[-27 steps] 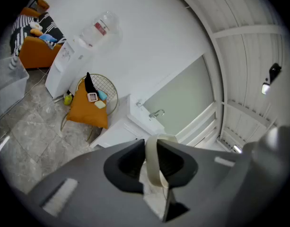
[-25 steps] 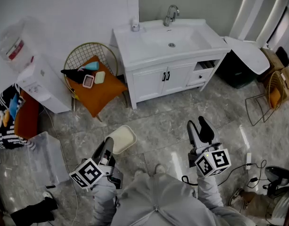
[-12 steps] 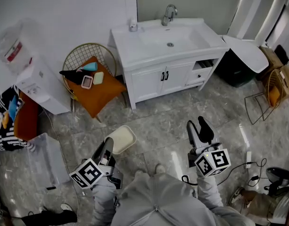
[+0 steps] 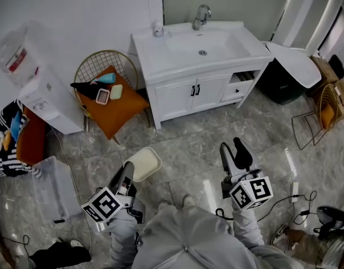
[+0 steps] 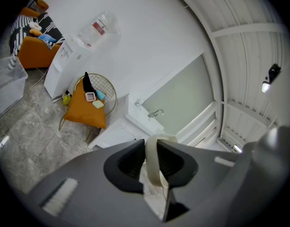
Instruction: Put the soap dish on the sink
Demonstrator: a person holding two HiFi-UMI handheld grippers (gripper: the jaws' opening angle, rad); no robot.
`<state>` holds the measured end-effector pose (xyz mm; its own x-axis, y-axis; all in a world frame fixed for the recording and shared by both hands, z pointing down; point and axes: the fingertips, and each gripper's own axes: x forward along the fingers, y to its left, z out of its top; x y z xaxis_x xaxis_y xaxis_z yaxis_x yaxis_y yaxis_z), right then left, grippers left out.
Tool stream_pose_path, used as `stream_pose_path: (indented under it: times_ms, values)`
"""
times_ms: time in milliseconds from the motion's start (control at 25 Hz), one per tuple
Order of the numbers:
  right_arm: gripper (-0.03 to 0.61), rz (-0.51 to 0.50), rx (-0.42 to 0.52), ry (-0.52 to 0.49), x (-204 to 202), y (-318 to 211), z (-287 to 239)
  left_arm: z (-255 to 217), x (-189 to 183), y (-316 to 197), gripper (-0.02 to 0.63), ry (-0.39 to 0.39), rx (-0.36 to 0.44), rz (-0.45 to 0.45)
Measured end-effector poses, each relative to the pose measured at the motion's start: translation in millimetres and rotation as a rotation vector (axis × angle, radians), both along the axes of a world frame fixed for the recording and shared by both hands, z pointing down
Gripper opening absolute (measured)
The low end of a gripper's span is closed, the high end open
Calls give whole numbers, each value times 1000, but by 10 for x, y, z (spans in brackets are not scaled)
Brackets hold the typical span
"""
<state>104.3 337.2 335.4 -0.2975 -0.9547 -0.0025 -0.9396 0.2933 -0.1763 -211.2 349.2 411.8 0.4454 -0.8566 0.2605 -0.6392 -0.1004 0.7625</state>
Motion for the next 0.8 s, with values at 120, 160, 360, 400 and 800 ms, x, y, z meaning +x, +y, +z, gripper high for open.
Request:
stream_pose_path:
  times_ms: [120, 160, 360, 400, 800]
  values:
    - [187, -26, -1, -18, 63, -61, 6, -35, 111, -23, 117, -9, 3, -13]
    - [187, -34, -4, -22, 89, -79, 9, -44, 153, -25, 117, -11, 5, -18]
    - [187, -82, -15, -23, 211, -165, 41, -28, 332, -32, 117, -10, 4, -51]
    - [187, -92, -17, -22, 228, -182, 52, -19, 354, -34, 117, -10, 3, -59]
    - [187, -140, -32, -38, 280, -516, 125, 8, 452, -295, 117, -25, -6, -91]
